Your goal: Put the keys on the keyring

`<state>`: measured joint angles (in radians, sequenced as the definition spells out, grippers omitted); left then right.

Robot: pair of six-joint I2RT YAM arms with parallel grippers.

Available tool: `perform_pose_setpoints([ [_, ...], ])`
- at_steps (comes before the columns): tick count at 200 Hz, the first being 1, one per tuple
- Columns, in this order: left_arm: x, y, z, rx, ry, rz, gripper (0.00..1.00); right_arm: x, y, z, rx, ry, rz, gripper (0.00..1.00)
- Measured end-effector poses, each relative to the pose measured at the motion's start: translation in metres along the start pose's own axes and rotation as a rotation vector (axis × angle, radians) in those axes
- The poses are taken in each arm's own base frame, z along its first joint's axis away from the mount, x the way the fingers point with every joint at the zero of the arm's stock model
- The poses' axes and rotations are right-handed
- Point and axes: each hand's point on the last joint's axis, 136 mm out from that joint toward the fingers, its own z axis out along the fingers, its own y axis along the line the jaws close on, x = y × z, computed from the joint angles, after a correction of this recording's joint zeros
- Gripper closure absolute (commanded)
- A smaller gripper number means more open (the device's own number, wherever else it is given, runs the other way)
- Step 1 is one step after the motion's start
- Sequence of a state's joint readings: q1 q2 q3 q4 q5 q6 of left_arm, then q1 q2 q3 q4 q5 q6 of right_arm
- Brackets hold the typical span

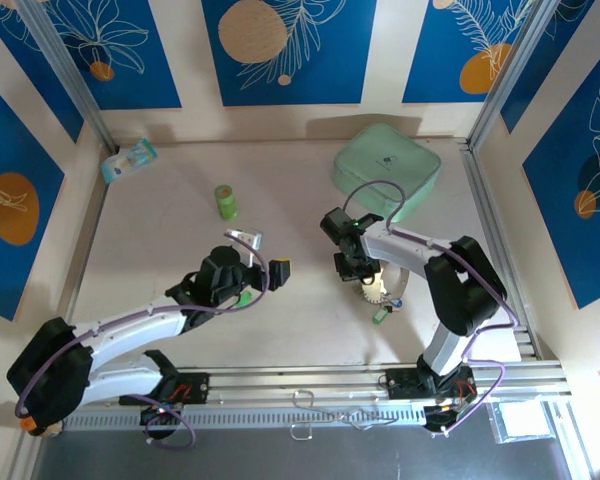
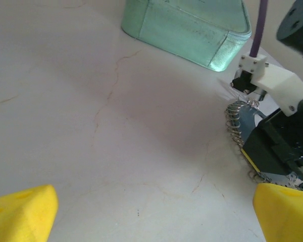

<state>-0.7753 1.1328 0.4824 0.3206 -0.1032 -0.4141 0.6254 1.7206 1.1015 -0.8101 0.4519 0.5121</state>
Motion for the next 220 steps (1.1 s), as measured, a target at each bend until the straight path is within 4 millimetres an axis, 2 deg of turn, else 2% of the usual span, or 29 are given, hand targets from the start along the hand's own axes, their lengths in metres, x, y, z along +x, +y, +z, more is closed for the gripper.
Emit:
perform_pose_setpoints([
  [66, 0.002, 0.003, -0.002, -0.012, 0.001, 0.000, 0.02, -0.001, -0.001, 0.005, 0.120, 0.008, -0.081, 0.78],
  [110, 0.002, 0.003, -0.002, -0.012, 0.001, 0.000, 0.02, -0.001, -0.010, 0.003, 0.218, 0.007, -0.123, 0.73],
  [170, 0.003, 0.003, -0.002, -0.013, 0.003, 0.001, 0.02, 0.000, -0.025, -0.002, 0.296, 0.012, -0.145, 0.71],
  [199, 0.004, 0.004, -0.002, -0.014, 0.007, 0.001, 0.01, 0.003, -0.022, -0.006, 0.294, 0.012, -0.169, 0.71],
  [220, 0.004, 0.004, -0.002, -0.014, 0.006, 0.001, 0.01, 0.004, -0.005, -0.015, 0.260, -0.012, -0.213, 0.72],
])
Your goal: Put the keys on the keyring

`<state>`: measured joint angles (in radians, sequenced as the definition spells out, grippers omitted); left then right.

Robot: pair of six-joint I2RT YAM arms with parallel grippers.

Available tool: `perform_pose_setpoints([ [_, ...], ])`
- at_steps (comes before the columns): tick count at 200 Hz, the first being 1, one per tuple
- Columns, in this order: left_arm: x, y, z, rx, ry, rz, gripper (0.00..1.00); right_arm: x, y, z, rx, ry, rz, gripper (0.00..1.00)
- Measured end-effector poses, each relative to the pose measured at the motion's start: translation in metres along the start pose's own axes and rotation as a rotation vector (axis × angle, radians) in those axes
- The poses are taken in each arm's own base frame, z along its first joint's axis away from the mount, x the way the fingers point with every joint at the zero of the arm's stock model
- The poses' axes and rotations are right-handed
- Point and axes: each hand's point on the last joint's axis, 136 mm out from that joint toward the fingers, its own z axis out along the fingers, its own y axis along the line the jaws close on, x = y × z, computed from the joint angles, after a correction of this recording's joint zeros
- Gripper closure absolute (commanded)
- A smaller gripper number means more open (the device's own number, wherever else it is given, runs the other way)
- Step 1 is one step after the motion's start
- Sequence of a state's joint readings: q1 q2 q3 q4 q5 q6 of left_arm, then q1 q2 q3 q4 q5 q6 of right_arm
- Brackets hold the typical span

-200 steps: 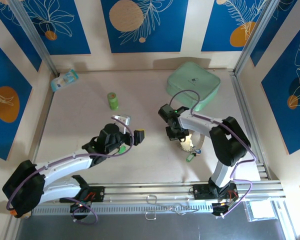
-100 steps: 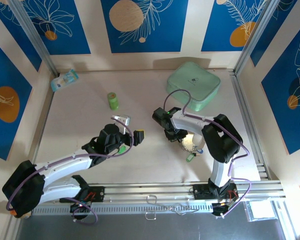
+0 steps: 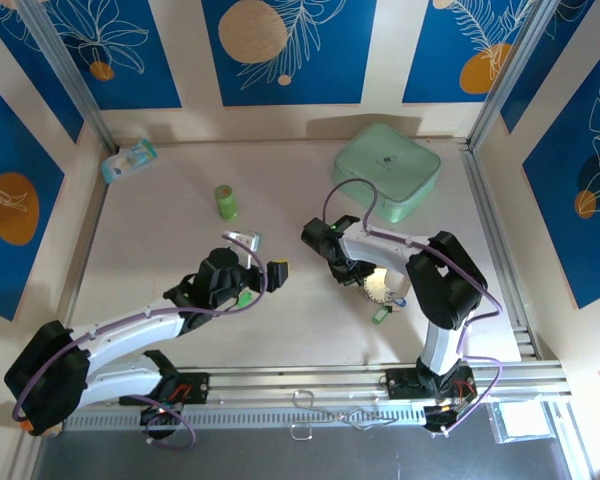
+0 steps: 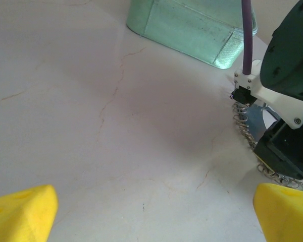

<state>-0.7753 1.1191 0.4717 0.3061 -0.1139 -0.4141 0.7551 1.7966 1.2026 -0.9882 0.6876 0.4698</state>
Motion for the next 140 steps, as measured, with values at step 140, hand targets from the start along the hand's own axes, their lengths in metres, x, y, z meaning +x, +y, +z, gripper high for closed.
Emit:
perform_pose_setpoints([
  [140, 0.010, 0.004, 0.006, -0.013, 0.034, 0.004, 0.01, -0.003, 0.012, 0.019, -0.049, 0.058, -0.042, 0.71],
])
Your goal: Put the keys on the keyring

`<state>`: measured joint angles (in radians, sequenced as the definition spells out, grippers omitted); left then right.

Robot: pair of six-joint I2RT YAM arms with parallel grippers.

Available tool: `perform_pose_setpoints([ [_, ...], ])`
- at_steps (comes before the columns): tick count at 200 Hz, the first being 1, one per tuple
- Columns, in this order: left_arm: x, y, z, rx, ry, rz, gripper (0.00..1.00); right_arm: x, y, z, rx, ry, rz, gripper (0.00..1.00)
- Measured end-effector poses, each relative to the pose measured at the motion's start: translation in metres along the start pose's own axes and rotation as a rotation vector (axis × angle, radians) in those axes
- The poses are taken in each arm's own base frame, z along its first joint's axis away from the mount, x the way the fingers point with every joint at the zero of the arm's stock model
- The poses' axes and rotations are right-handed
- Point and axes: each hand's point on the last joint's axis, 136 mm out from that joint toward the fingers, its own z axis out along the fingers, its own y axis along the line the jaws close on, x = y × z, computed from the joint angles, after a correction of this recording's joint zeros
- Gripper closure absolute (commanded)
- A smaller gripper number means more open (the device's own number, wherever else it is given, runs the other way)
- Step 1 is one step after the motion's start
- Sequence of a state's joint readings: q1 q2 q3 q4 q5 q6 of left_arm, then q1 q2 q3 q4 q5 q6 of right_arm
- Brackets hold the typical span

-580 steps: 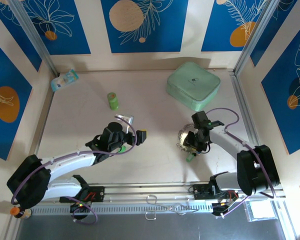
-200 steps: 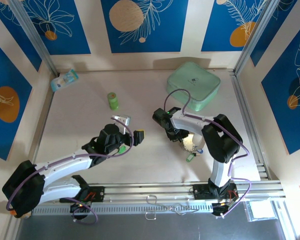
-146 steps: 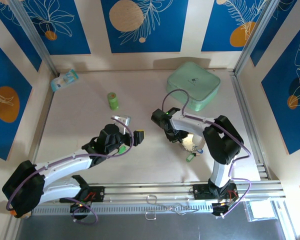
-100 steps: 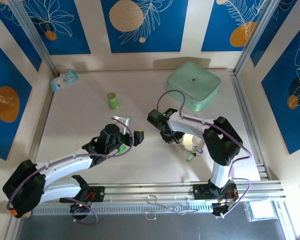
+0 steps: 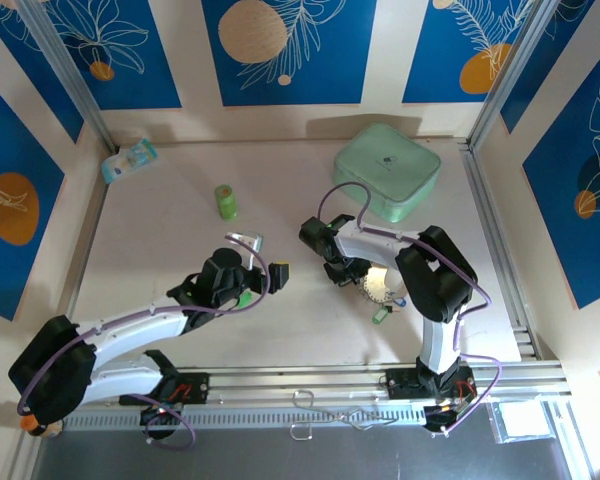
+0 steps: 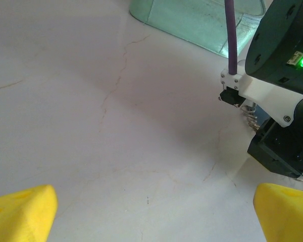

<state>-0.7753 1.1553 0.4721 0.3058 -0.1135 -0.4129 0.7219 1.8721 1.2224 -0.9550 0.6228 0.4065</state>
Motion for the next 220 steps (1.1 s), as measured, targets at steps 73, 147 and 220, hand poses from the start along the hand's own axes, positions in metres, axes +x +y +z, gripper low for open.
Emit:
perform_pose_setpoints([
  [73, 0.000, 0.000, 0.000, 0.000, 0.000, 0.000, 0.01, -0.001, -0.004, 0.002, 0.026, 0.006, -0.010, 0.67],
  [147, 0.000, 0.000, 0.000, 0.000, 0.000, 0.000, 0.01, 0.000, -0.013, 0.001, 0.059, 0.014, -0.008, 0.68],
  [220, -0.002, 0.000, -0.003, 0.001, -0.004, 0.000, 0.01, 0.005, -0.018, 0.008, 0.080, 0.053, -0.002, 0.76],
])
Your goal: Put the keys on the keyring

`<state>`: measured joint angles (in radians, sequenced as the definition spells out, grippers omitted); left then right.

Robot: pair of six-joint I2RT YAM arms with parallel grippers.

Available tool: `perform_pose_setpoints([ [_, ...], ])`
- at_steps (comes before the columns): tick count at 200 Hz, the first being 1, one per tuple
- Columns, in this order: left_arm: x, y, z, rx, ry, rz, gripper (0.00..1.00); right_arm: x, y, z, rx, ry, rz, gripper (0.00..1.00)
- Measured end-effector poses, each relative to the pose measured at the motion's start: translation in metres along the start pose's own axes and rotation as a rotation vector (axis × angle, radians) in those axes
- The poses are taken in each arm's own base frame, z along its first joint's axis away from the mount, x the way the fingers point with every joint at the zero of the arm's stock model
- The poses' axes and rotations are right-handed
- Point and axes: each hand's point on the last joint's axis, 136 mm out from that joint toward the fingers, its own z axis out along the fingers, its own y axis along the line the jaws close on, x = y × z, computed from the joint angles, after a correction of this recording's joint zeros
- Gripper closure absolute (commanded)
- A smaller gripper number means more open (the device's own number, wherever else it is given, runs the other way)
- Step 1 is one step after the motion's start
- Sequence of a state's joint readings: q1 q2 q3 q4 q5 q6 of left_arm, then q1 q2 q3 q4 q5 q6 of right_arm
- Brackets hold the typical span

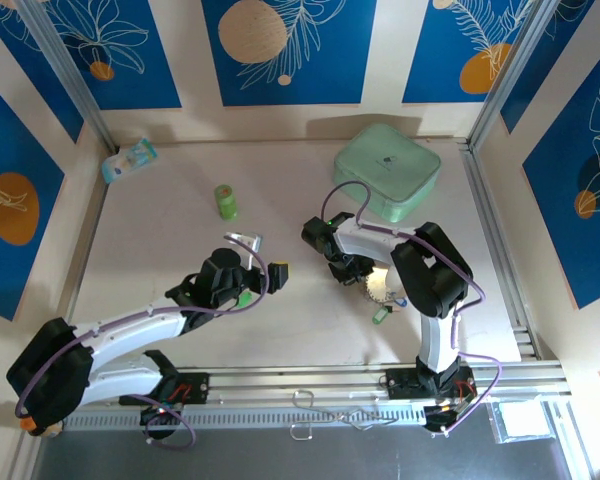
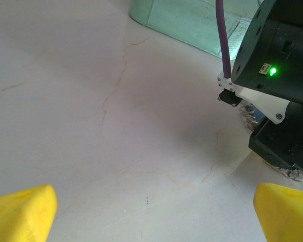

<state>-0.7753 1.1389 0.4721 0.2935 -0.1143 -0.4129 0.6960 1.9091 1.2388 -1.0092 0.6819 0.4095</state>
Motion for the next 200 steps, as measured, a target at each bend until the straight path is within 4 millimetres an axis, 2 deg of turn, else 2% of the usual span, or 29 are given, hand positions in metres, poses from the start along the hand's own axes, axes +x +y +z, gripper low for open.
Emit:
perform_pose_setpoints([
  [89, -0.001, 0.000, -0.001, -0.001, -0.003, 0.000, 0.01, 0.001, -0.004, 0.006, 0.025, 0.019, 0.008, 0.84],
  [118, -0.001, 0.000, -0.001, -0.002, -0.003, 0.000, 0.01, 0.002, -0.008, 0.008, 0.038, 0.025, 0.017, 1.00],
  [152, -0.001, 0.000, -0.001, -0.003, -0.001, 0.003, 0.01, 0.003, -0.009, 0.007, 0.039, 0.027, 0.019, 1.00],
  [178, 0.000, 0.001, -0.001, -0.006, 0.006, 0.005, 0.00, 0.000, -0.008, -0.007, 0.003, -0.025, 0.015, 1.00],
  [200, -0.004, 0.000, -0.002, -0.011, -0.001, 0.022, 0.00, -0.009, -0.002, -0.042, -0.130, -0.149, 0.021, 1.00],
])
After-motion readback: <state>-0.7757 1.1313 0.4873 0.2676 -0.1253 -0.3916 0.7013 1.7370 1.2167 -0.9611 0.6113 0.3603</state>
